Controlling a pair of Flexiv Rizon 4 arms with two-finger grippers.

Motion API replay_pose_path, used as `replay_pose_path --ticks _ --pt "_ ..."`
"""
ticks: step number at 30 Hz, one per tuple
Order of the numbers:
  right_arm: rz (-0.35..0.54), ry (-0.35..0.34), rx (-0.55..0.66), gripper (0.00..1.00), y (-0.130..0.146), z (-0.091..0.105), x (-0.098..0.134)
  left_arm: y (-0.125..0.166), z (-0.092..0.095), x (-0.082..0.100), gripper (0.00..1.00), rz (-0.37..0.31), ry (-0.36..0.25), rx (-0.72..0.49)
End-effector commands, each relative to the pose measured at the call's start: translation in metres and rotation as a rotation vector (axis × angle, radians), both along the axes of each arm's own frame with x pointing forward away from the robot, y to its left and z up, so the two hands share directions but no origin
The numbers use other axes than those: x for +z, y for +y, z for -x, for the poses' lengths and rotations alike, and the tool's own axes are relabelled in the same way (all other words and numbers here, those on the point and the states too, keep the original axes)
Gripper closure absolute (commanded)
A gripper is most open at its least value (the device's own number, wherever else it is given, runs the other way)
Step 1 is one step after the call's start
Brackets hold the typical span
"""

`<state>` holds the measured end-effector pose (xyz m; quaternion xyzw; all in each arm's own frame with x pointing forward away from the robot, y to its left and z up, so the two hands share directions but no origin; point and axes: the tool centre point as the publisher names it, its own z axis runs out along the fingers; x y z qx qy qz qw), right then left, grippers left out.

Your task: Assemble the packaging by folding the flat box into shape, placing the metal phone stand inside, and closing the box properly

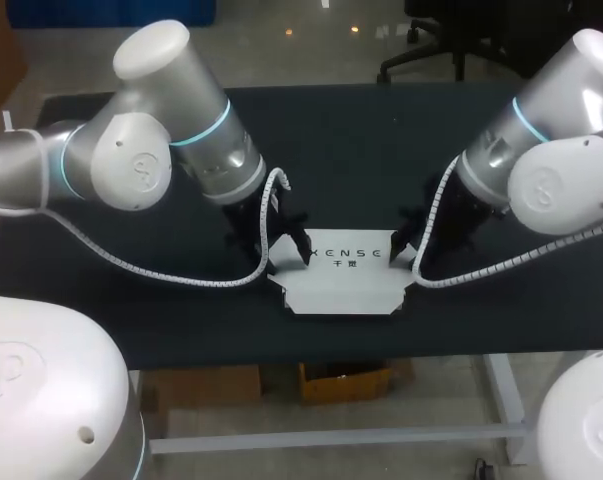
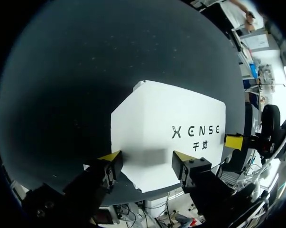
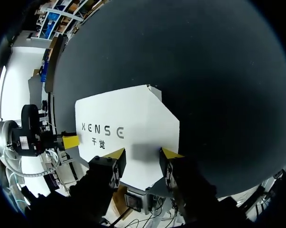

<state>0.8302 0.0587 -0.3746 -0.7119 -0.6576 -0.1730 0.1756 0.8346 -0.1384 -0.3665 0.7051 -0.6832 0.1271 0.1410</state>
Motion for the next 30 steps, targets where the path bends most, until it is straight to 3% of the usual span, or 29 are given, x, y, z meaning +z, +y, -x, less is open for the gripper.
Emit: replay_pose_path --ticks 1,13,22,27,28,30 --pt "0.003 -0.055 -0.009 0.56 -0.001 0.011 -0.002 -0.001 0.001 -0.001 0.29 0.002 -0.005 -0.001" --pt "-0.041 -0.033 -0.001 0.57 -0.008 0.012 -0.012 -0.003 0.002 -0.002 0.28 0.011 -0.018 -0.013" --pt "-0.075 -0.033 0.013 0.57 -0.006 0.004 -0.013 -0.001 0.004 -0.006 0.25 0.060 -0.035 -0.033" --pt "-0.088 -0.035 0.014 0.58 -0.005 0.003 -0.012 -0.001 0.004 -0.006 0.29 0.082 -0.037 -0.033" --pt "-0.091 -0.036 0.014 0.58 -0.005 0.003 -0.012 0.000 0.004 -0.006 0.35 0.087 -0.036 -0.034" --pt "-0.095 -0.039 0.014 0.58 -0.005 0.003 -0.011 0.000 0.003 -0.007 0.38 0.100 -0.034 -0.036"
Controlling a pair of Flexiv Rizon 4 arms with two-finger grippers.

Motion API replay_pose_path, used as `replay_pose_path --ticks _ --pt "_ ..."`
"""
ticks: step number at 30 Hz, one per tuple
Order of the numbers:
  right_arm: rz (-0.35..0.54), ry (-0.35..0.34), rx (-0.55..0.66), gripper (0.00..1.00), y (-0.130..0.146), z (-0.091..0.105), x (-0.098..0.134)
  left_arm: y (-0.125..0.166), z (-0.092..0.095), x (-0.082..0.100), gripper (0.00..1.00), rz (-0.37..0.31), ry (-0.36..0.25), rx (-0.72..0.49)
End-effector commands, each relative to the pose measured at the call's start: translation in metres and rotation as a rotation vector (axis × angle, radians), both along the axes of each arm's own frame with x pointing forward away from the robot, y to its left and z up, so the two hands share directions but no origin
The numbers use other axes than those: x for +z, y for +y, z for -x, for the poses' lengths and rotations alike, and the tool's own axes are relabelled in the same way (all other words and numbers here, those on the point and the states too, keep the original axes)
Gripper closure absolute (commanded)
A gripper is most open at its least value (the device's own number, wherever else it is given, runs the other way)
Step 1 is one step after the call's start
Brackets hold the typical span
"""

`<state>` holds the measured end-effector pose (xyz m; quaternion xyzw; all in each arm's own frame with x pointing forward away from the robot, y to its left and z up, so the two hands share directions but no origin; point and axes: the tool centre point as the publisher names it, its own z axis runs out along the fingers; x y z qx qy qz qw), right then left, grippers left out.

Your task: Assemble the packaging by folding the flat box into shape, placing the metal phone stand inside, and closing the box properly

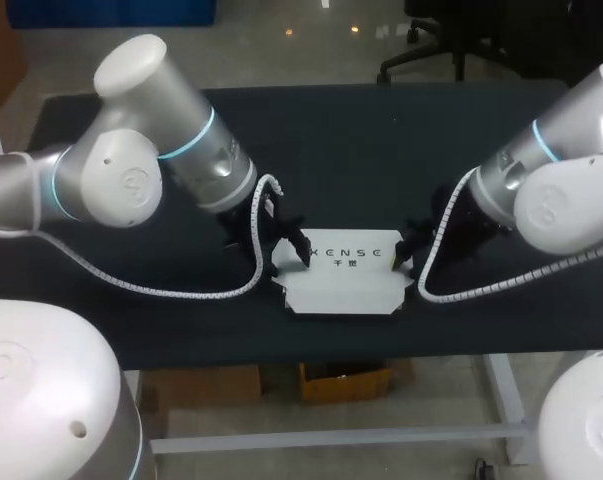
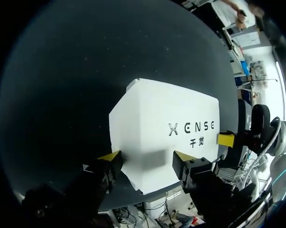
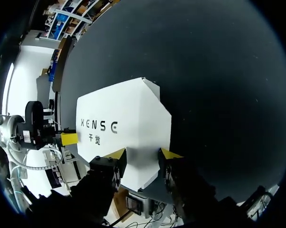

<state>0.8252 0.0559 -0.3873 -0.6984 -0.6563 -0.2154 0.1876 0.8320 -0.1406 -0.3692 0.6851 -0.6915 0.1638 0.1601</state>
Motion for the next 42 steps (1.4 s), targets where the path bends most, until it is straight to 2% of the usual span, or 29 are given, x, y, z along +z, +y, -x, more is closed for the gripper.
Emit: replay_pose_path --ticks 1,25,42 --pt "-0.017 0.009 0.010 0.58 -0.002 -0.002 0.002 0.003 0.000 -0.005 0.38 0.021 0.000 -0.003" --pt "-0.052 0.020 0.013 0.60 0.002 -0.002 -0.003 0.003 -0.004 -0.016 0.42 0.090 0.022 0.015" --pt "-0.130 0.003 0.040 0.60 0.006 0.001 -0.005 0.000 -0.004 -0.017 0.41 0.107 0.027 0.006"
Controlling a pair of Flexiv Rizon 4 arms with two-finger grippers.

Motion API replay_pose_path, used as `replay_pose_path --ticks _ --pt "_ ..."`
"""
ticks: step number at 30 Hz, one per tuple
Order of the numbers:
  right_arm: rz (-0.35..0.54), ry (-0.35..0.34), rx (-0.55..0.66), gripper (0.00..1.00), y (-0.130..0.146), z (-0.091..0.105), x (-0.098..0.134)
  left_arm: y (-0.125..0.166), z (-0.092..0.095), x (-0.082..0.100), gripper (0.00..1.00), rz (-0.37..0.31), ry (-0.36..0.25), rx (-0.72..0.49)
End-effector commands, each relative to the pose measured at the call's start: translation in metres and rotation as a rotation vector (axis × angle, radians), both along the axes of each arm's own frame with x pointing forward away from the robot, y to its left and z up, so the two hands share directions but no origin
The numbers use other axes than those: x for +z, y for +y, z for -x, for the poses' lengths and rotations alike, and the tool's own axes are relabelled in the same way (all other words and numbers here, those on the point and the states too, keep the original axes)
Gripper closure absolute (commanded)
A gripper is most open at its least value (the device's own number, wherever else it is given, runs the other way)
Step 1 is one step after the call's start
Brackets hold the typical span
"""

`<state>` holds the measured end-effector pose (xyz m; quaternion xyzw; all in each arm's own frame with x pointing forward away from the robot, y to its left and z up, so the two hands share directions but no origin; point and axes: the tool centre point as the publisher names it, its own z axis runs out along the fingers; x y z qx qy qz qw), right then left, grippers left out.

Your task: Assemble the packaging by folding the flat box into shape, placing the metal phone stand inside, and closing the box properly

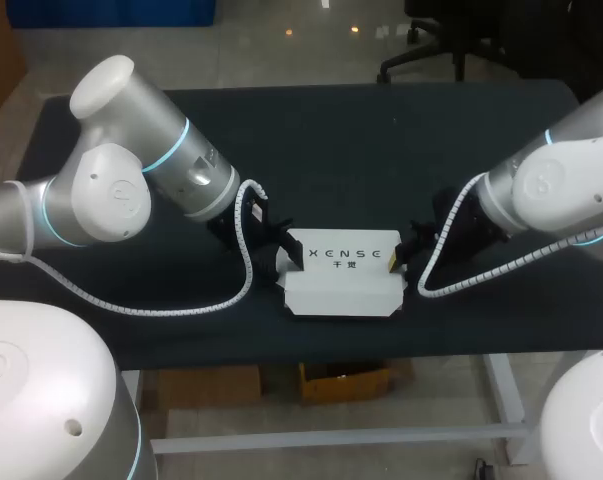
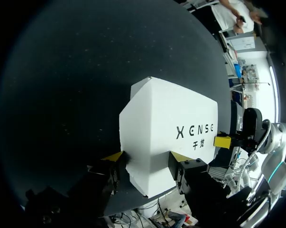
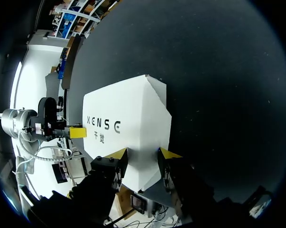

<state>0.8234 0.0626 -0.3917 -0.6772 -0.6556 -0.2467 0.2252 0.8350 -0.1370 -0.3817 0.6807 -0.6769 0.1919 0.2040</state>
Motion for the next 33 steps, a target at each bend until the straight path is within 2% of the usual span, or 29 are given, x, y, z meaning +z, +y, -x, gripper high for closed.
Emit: replay_pose_path --ticks 1,28,33 --pt "-0.031 0.006 0.008 0.60 0.000 0.000 -0.001 -0.004 -0.001 -0.005 0.41 0.003 0.002 -0.004" --pt "-0.104 0.017 0.026 0.62 0.005 -0.005 0.006 -0.009 -0.003 0.008 0.43 0.031 0.010 -0.015" --pt "-0.111 0.027 0.024 0.62 0.004 -0.008 0.005 -0.010 -0.004 0.011 0.44 0.035 0.029 -0.020"
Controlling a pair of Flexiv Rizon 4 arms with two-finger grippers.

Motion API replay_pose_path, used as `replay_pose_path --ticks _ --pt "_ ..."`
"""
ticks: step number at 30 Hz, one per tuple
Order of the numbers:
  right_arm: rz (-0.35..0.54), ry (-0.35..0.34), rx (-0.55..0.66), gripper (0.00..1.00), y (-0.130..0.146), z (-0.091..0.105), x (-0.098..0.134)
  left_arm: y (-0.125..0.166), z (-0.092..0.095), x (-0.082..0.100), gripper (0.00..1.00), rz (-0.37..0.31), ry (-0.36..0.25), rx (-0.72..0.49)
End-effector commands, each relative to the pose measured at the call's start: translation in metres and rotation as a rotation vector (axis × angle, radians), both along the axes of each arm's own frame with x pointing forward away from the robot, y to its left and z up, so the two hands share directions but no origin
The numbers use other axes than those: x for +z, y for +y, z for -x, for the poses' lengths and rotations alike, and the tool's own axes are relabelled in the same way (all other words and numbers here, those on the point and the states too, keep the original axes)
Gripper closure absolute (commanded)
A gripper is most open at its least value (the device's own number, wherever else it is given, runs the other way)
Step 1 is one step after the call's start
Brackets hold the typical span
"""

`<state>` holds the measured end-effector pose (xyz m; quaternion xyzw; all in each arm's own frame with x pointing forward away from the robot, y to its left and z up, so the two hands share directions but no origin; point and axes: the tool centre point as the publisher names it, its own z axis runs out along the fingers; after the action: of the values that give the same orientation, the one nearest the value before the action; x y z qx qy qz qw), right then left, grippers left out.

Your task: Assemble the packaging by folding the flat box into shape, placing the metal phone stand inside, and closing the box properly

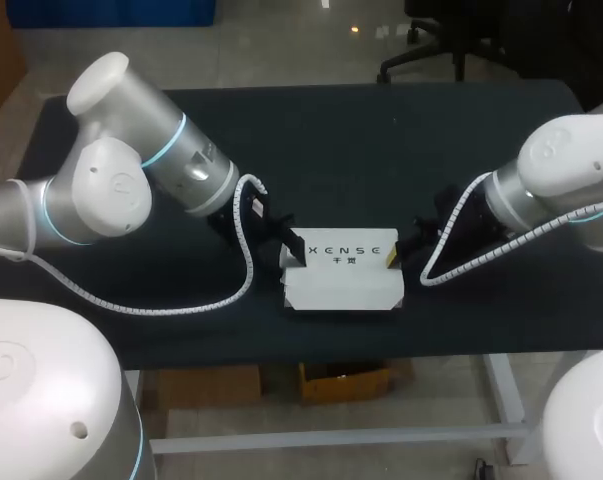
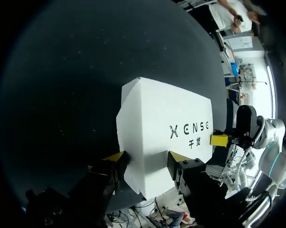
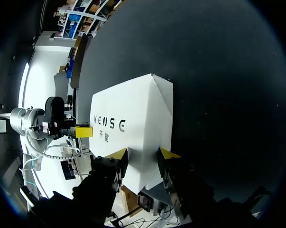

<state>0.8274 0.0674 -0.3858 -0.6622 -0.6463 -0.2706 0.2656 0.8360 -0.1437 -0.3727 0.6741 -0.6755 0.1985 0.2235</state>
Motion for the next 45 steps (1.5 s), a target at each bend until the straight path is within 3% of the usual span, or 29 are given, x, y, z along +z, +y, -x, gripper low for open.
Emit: replay_pose_path --ticks 1,9,24,29,45 --pt "-0.015 0.010 0.008 0.62 -0.001 -0.004 -0.001 -0.004 -0.004 0.002 0.44 -0.004 0.022 -0.005" --pt "-0.023 0.025 0.012 0.61 0.000 -0.009 0.000 -0.006 -0.008 0.005 0.43 0.014 0.073 -0.006" --pt "-0.031 0.042 0.021 0.61 0.003 -0.015 0.009 -0.005 -0.009 0.014 0.44 0.024 0.115 -0.004" --pt "-0.027 0.059 0.020 0.61 0.004 -0.017 0.013 -0.004 -0.008 0.018 0.40 0.027 0.127 -0.009" --pt "-0.029 0.106 0.018 0.64 0.006 -0.023 0.022 -0.006 -0.010 0.022 0.44 0.014 0.180 0.000"
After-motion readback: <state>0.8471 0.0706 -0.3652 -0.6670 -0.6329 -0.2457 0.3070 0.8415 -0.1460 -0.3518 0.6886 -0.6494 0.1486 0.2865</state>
